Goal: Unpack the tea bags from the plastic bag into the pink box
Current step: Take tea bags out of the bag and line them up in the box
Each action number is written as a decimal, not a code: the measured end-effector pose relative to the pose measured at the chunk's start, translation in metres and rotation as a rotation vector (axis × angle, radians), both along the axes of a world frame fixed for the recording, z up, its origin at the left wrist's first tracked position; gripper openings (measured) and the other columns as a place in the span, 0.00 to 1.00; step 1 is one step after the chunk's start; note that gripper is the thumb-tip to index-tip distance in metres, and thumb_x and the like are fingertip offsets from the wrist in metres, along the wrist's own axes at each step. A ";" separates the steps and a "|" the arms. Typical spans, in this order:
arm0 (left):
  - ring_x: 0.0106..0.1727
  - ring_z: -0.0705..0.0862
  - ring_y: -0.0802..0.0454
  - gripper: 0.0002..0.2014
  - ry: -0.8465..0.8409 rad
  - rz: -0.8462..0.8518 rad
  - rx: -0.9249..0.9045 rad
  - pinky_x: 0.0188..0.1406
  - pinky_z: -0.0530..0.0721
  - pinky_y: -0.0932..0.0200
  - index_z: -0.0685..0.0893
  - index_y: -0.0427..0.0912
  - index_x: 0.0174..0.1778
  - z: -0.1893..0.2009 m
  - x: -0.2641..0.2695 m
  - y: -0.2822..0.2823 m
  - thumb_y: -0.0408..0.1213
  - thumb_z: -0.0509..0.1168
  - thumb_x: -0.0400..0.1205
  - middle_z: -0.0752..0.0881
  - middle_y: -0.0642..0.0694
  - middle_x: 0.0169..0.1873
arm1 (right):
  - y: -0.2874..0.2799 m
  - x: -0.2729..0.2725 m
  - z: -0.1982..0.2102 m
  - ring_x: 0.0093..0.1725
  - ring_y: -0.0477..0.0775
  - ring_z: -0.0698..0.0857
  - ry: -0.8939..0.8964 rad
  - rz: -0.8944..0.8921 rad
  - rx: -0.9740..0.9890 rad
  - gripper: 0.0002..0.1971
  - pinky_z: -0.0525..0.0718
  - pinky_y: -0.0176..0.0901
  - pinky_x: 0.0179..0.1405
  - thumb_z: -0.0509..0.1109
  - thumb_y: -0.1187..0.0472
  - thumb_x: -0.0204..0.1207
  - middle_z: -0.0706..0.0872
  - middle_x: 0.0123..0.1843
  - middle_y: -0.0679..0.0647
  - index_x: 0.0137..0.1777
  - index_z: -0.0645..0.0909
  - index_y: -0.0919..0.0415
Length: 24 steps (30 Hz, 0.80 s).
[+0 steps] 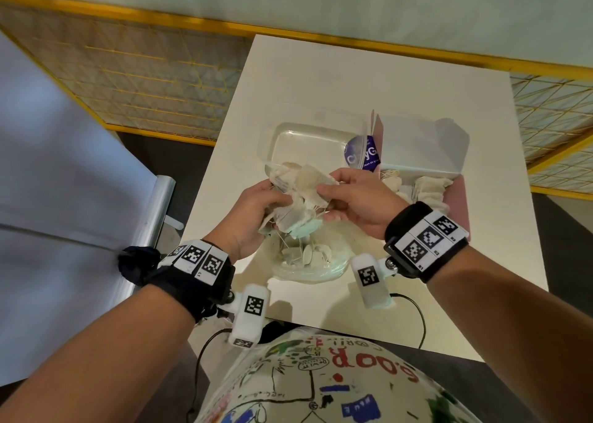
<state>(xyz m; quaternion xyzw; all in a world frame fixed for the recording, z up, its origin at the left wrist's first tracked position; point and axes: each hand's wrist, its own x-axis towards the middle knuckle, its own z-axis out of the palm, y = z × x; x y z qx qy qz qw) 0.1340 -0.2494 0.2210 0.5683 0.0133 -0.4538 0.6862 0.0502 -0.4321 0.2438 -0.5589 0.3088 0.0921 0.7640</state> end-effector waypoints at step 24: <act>0.50 0.85 0.47 0.22 -0.028 0.027 -0.017 0.48 0.81 0.54 0.87 0.39 0.61 -0.001 -0.005 0.000 0.17 0.74 0.73 0.90 0.43 0.49 | 0.014 -0.012 -0.004 0.47 0.57 0.89 -0.053 0.114 0.005 0.06 0.91 0.46 0.45 0.75 0.73 0.75 0.89 0.49 0.61 0.48 0.85 0.62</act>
